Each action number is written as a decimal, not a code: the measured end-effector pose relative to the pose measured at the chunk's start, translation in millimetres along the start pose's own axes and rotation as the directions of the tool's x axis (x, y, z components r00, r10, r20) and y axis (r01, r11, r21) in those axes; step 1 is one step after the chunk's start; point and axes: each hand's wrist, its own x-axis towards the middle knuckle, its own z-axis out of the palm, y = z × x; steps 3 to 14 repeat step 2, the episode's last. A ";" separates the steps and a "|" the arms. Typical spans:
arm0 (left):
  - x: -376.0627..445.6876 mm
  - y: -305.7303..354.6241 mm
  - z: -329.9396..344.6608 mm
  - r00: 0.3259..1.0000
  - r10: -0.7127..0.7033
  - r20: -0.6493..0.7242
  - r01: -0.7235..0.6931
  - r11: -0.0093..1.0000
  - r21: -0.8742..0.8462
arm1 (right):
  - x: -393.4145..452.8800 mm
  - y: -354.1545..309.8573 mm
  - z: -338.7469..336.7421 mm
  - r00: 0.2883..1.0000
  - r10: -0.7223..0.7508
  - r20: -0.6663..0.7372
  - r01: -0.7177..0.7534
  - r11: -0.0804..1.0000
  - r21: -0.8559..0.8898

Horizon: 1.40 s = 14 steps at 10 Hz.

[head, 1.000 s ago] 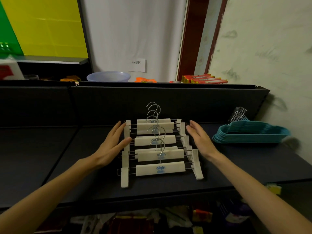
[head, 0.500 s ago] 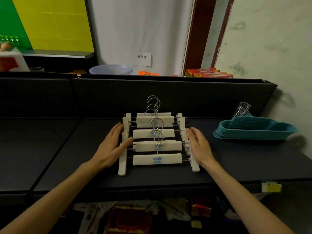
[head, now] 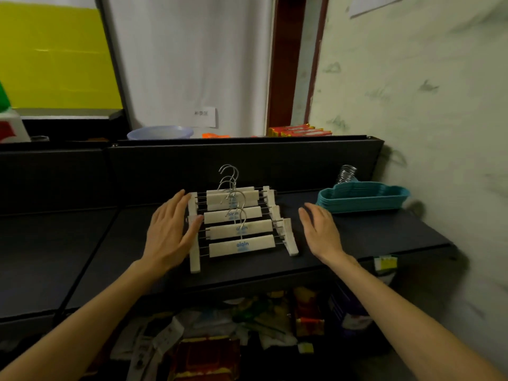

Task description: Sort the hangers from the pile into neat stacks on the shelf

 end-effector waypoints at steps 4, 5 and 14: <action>-4.3 43.2 12.0 0.994 0.068 0.089 -0.082 0.983 0.162 | -43.7 13.6 -17.2 0.997 0.074 0.031 -0.052 0.893 -0.447; -4.3 43.2 12.0 0.994 0.068 0.089 -0.082 0.983 0.162 | -43.7 13.6 -17.2 0.997 0.074 0.031 -0.052 0.893 -0.447; -4.3 43.2 12.0 0.994 0.068 0.089 -0.082 0.983 0.162 | -43.7 13.6 -17.2 0.997 0.074 0.031 -0.052 0.893 -0.447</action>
